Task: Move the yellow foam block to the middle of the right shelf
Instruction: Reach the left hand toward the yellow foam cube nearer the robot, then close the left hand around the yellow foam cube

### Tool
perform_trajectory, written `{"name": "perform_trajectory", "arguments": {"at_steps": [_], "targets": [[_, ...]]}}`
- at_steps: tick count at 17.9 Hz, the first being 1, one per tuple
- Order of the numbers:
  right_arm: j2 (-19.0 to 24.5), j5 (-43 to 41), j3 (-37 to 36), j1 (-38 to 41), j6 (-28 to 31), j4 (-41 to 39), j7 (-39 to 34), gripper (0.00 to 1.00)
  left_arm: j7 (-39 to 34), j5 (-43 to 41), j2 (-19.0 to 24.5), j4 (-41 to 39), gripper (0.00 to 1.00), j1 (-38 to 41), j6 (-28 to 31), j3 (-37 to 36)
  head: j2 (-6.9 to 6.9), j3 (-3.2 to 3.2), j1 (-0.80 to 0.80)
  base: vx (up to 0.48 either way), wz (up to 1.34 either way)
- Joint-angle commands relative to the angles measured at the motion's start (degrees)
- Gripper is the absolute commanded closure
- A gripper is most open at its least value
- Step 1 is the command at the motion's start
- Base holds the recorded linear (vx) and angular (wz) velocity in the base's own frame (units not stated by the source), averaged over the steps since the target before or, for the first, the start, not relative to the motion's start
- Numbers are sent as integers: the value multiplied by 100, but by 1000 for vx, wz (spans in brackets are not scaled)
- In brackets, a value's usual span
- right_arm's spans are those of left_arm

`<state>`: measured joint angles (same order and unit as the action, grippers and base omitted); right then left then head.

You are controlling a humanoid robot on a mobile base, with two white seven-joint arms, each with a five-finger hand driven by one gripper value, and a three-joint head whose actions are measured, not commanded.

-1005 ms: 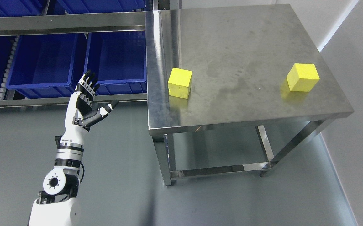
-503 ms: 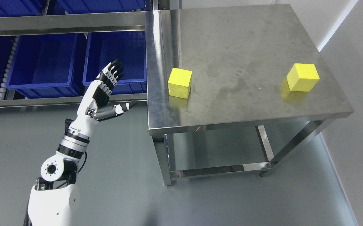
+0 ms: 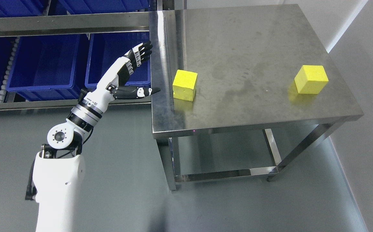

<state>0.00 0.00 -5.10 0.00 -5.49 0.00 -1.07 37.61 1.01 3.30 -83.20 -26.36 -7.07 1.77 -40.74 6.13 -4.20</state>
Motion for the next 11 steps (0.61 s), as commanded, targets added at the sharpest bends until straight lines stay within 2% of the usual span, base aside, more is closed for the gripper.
{"name": "perform_trajectory", "arguments": {"at_steps": [1, 4, 11], "targets": [[-100, 0, 0, -9, -4, -100, 1, 0, 194, -391, -13, 1541, 2, -958, 31, -826, 0, 0, 0, 0, 0], [-100, -9, 0, -9, -4, -100, 1, 0, 255, -408, -22, 1981, 2, -1160, 39, -1221, 0, 0, 0, 0, 0], [-100, 0, 0, -9, -4, -100, 1, 0, 256, -962, -230, 3387, 1, -1582, -57, -1451, 0, 0, 0, 0, 0]]}}
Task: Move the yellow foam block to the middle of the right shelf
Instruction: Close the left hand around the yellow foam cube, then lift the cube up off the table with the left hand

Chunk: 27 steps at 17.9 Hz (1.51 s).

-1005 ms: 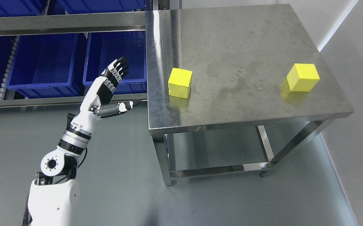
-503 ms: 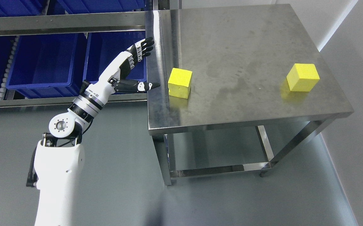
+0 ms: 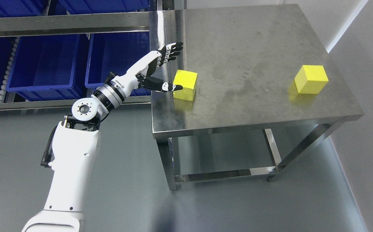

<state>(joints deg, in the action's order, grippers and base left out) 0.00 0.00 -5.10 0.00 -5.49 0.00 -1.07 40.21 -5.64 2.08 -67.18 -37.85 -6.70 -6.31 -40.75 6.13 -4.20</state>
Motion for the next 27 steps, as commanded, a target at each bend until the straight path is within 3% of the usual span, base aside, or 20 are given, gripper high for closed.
{"name": "perform_trajectory", "arguments": {"at_steps": [1, 10, 13, 17, 21, 24, 27], "targets": [[-100, 0, 0, -9, -4, -100, 1, 0, -4, -298, -108, 1978, 1, -512, -103, -704, 0, 0, 0, 0, 0], [-100, 0, 0, -18, -4, -100, 1, 0, -4, -342, -108, 3087, 2, -987, -218, -1083, 0, 0, 0, 0, 0], [-100, 0, 0, -9, -4, -100, 1, 0, -57, -298, -108, 3096, 18, -978, -226, -943, 0, 0, 0, 0, 9], [-100, 0, 0, -9, -4, -100, 1, 0, -66, -176, -108, 3088, 61, -970, -804, -57, 0, 0, 0, 0, 7], [-100, 0, 0, -9, -4, -100, 1, 0, -74, 1156, -108, 2686, 74, -978, -1087, 322, 0, 0, 0, -5, -21], [-100, 0, 0, -9, -4, -100, 1, 0, -240, 2311, -108, 1904, 75, -926, -1429, 980, 0, 0, 0, -8, -41], [-100, 0, 0, -9, -4, -100, 1, 0, -1800, 2339, -108, 1025, 75, -811, -1606, 1921, 0, 0, 0, 18, 24]]}}
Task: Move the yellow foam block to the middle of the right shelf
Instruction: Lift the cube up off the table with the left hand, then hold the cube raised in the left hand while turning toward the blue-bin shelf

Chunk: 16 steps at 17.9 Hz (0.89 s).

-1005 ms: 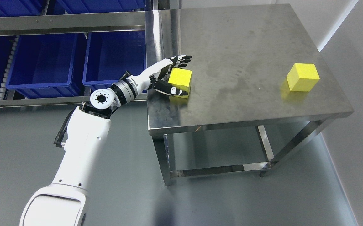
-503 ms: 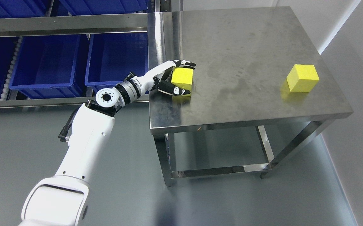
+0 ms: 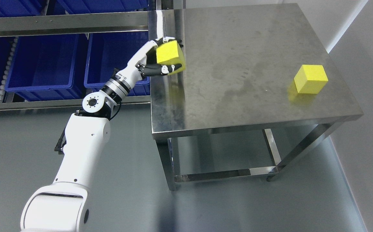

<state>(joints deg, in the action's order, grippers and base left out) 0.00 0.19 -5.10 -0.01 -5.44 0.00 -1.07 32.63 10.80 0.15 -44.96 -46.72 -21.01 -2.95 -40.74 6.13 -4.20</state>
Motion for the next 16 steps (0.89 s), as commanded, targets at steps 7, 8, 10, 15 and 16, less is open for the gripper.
{"name": "perform_trajectory", "arguments": {"at_steps": [7, 8, 10, 15, 16], "targets": [[-100, -19, 0, -8, -10, -100, 2, 0, -4324, 678, 85, -3281, 82, 1425, -123, 473, 0, 0, 0, 5, 7], [-100, -19, 0, -16, -10, -100, 2, 0, -4370, 669, 85, -3396, 82, 1776, -149, 271, 0, 0, 0, -10, 9], [-100, -19, 0, -16, -10, -100, 2, 0, -4222, 669, 85, -3764, 82, 2332, -202, 102, 0, 0, 0, 5, 67], [-100, -19, 0, -16, -10, -100, 2, 0, -3237, 660, 213, -4188, 81, 2588, -132, 470, 0, 0, 0, 39, 172], [-100, -19, 0, -8, -10, -100, 2, 0, -3237, 669, 213, -4188, 81, 2597, -123, 497, 0, 0, 0, 66, 401]]}}
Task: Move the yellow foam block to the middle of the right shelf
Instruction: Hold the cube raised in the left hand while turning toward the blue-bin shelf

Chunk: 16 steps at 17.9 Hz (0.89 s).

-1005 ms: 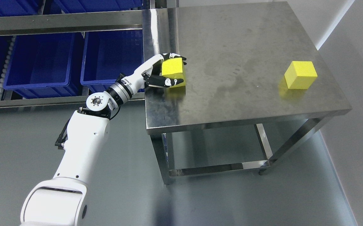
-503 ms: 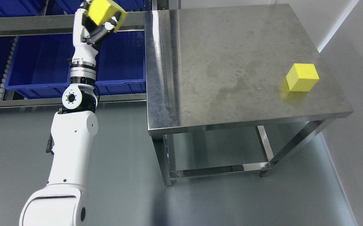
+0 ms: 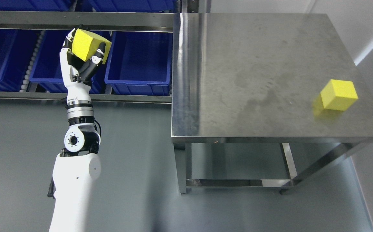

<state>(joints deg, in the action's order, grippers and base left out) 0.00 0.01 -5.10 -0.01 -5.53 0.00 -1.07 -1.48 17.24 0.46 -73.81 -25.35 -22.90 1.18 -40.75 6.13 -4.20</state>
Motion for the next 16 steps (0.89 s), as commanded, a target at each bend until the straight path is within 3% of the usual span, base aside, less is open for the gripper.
{"name": "perform_trajectory", "arguments": {"at_steps": [1, 16], "targets": [[-100, -1, 0, -8, -1, -100, 1, 0, 174, 25, 183, -1312, 82, 513, 66, 101, 0, 0, 0, 66, 401], [-100, -1, 0, -8, -1, -100, 1, 0, 227, 25, 191, -1487, 81, 1041, -22, 655, 1, 0, 0, 97, 808]]}}
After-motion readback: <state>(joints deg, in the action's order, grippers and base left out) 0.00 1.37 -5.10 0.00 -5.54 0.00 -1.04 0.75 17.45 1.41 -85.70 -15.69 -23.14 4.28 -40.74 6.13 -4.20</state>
